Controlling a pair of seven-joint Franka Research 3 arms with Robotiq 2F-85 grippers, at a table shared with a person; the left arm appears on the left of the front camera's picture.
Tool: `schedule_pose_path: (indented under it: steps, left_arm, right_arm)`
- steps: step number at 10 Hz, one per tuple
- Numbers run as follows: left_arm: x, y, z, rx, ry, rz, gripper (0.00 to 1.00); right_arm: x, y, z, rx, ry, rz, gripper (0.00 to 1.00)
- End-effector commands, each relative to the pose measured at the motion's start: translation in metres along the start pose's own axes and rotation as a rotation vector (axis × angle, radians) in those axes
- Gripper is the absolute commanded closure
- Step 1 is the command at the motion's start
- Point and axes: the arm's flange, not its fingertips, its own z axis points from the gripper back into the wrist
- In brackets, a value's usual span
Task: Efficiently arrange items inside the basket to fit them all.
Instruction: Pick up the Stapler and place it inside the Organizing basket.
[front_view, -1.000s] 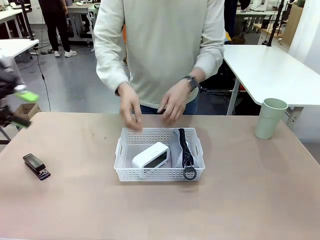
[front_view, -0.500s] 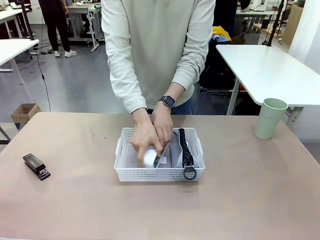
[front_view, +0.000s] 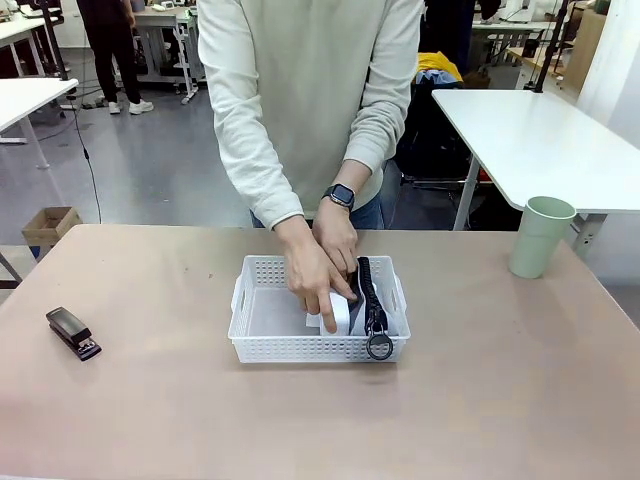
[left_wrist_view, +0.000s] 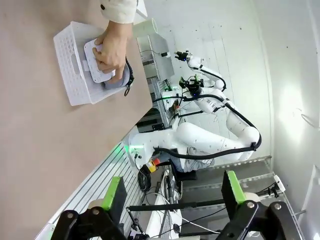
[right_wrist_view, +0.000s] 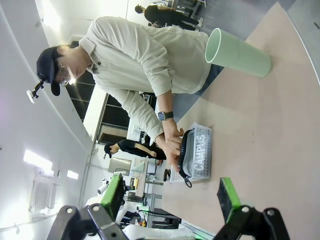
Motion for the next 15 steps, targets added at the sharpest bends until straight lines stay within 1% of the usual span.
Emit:
schedule_pose_path:
  steps: [1, 5, 6, 7, 8, 9, 10, 11, 12, 13, 14, 15]
  left_arm:
    - [-0.001, -0.001, 0.001, -0.008, -0.019, 0.008, 0.0]
    - [-0.001, 0.001, 0.002, 0.001, -0.007, 0.003, 0.0]
    - [0.001, 0.001, -0.008, 0.165, 0.043, -0.074, 0.0]
    - [0.005, 0.006, -0.025, 0.392, 0.211, -0.082, 0.0]
    - [0.011, 0.014, -0.041, 0.635, 0.294, -0.096, 0.0]
    - [0.016, 0.023, -0.053, 0.858, 0.373, -0.069, 0.0]
    - [0.02, 0.026, -0.06, 0.981, 0.384, -0.111, 0.0]
    - [0.023, 0.024, -0.067, 1.05, 0.387, -0.104, 0.0]
    - [0.03, 0.023, -0.066, 1.173, 0.276, -0.079, 0.0]
    - [0.037, 0.025, -0.063, 1.251, 0.18, -0.006, 0.0]
    - [0.041, 0.029, -0.062, 1.281, 0.164, 0.057, 0.0]
    - [0.047, 0.029, -0.06, 1.275, 0.11, 0.088, 0.0]
  right_arm:
    - [0.0, 0.002, -0.001, 0.02, -0.014, 0.03, 0.0]
    - [0.0, 0.002, -0.001, 0.02, -0.014, 0.03, 0.0]
    - [0.0, 0.002, -0.001, 0.02, -0.014, 0.03, 0.0]
    - [0.0, 0.002, -0.001, 0.02, -0.014, 0.03, 0.0]
    - [0.0, 0.002, -0.001, 0.02, -0.014, 0.03, 0.0]
    - [0.0, 0.002, -0.001, 0.02, -0.014, 0.03, 0.0]
    - [0.0, 0.002, -0.001, 0.02, -0.014, 0.03, 0.0]
    - [0.0, 0.002, -0.001, 0.02, -0.014, 0.03, 0.0]
    - [0.0, 0.002, -0.001, 0.02, -0.014, 0.03, 0.0]
    - [0.0, 0.002, -0.001, 0.02, -0.014, 0.03, 0.0]
    - [0.0, 0.002, -0.001, 0.02, -0.014, 0.03, 0.0]
    - [0.0, 0.002, -0.001, 0.02, -0.014, 0.03, 0.0]
